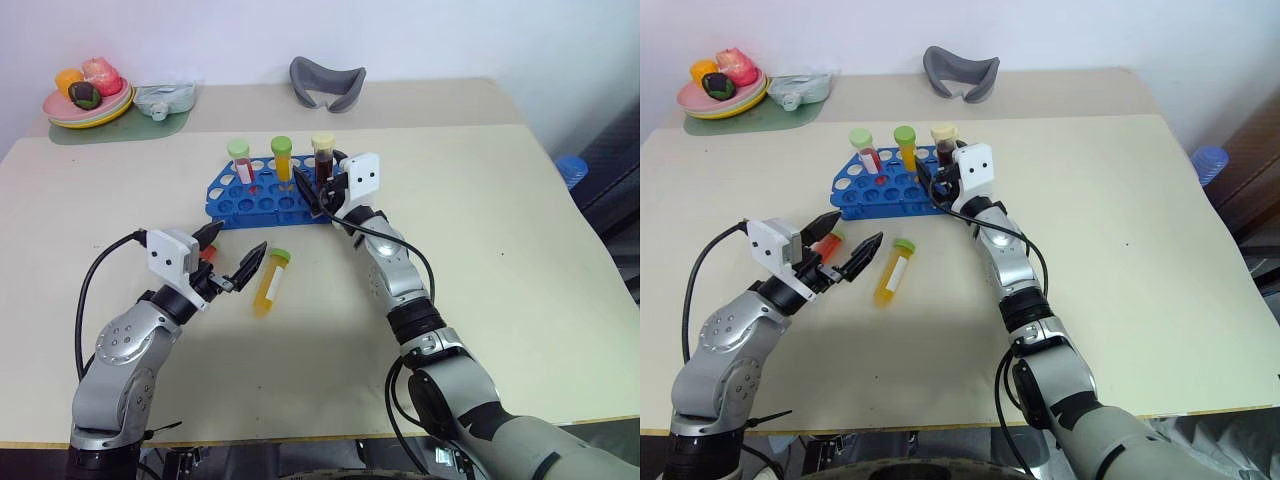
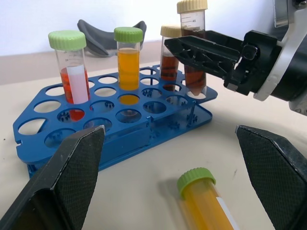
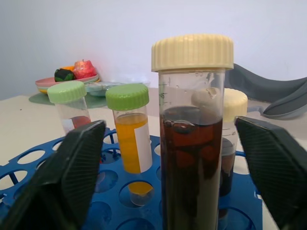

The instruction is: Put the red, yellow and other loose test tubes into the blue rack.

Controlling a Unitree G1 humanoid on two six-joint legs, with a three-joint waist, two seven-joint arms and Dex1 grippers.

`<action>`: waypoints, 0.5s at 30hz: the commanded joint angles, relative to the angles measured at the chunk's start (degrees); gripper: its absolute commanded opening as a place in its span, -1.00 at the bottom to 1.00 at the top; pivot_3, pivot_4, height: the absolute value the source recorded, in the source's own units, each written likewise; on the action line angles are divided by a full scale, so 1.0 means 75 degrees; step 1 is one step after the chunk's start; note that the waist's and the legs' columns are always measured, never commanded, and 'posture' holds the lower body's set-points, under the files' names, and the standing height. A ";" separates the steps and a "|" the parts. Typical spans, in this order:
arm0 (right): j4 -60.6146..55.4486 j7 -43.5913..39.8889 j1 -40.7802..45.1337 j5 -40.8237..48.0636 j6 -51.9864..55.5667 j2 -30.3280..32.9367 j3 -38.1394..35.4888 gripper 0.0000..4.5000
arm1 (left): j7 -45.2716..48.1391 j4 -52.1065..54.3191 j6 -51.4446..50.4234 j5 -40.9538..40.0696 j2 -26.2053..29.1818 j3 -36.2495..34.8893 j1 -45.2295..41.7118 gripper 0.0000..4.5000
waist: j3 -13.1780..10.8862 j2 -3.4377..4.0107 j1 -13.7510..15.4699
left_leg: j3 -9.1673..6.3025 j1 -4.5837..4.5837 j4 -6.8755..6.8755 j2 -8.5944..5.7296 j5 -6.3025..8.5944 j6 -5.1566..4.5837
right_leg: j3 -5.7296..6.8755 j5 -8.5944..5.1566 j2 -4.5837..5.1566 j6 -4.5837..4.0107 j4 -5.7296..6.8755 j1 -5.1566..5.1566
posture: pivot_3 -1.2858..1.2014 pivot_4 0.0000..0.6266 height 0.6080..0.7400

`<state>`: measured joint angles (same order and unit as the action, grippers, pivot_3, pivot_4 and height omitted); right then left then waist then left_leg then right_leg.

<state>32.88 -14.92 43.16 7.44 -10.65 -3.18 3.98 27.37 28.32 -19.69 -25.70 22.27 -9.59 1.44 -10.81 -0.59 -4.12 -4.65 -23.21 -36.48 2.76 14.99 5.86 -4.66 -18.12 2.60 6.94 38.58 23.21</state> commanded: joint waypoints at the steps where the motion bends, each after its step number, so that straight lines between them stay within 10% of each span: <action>1: -0.0544 0.0026 -0.0007 -0.0009 0.0061 -0.0040 -0.0071 0.99 | -0.0019 0.0325 0.0083 -0.0043 0.0012 0.0065 -0.0109 1.00 | 0.0000 0.0000 0.0001 | 0.0000 0.0000 0.0000 0.0000 0.0000 0.0000 | 0.0000 0.0000 0.0000 0.0000 0.0000 0.0000 | 0.03 -0.52 1.00; 15: -0.3838 0.0130 0.0357 0.0535 0.5988 0.0590 -0.0123 0.99 | -0.0107 0.0401 0.0033 -0.0049 0.0014 0.0074 -0.0090 1.00 | -0.0001 0.0002 0.0007 | -0.0002 -0.0001 0.0000 0.0000 0.0000 0.0000 | 0.0001 0.0000 0.0000 0.0000 0.0000 0.0000 | 0.03 -0.52 1.00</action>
<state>8.15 -14.39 43.54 10.02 30.31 1.18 3.89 26.92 28.95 -19.82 -25.69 22.33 -9.07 0.77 -10.82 -0.58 -4.07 -4.66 -23.22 -36.48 2.76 14.99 5.85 -4.66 -18.12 2.60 6.94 38.58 23.21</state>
